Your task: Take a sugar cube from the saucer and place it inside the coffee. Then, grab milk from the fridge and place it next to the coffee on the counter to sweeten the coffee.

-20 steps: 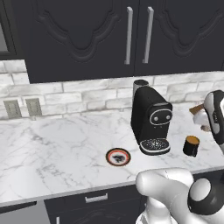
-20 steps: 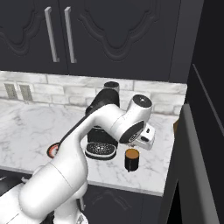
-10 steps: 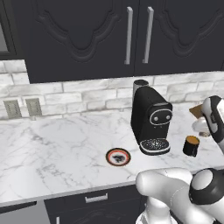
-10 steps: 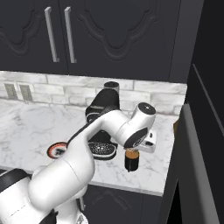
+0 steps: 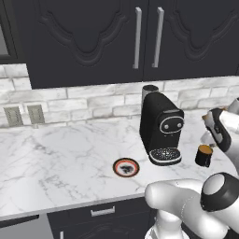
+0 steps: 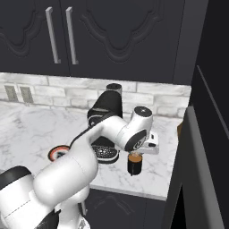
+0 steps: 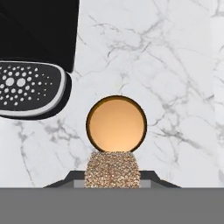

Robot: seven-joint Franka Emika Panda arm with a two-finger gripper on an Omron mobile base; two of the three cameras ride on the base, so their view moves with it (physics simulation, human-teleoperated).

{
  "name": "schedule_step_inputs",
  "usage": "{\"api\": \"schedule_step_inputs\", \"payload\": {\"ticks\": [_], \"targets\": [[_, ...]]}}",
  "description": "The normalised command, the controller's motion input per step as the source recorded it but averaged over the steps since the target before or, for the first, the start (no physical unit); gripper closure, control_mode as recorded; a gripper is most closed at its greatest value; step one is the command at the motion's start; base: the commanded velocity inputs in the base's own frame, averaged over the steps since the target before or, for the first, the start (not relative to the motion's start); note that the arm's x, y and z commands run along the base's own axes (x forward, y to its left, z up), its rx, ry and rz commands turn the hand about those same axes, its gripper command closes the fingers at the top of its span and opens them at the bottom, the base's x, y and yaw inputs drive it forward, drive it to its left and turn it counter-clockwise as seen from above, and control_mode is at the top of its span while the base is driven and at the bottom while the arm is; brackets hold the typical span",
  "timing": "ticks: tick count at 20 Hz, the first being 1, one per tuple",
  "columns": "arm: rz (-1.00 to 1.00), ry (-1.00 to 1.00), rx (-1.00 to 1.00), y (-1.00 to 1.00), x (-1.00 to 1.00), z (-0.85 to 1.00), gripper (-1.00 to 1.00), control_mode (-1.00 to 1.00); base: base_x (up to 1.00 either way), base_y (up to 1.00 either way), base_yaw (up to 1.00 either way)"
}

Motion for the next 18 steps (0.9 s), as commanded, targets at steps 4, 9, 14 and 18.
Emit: {"api": "schedule_step_inputs", "payload": {"ticks": [4,9,14,18], "targets": [[0.00,0.01,-0.06,-0.01,0.18,-0.16,1.00,-1.00,0.00,0.00,0.00],[0.00,0.00,0.00,0.00,0.16,-0.16,1.00,-1.00,0.00,0.00,0.00],[0.00,0.00,0.00,0.00,0.13,-0.07,1.00,-1.00,0.00,0.00,0.00],[0.00,0.00,0.00,0.00,0.10,0.00,1.00,-1.00,0.00,0.00,0.00]]}}
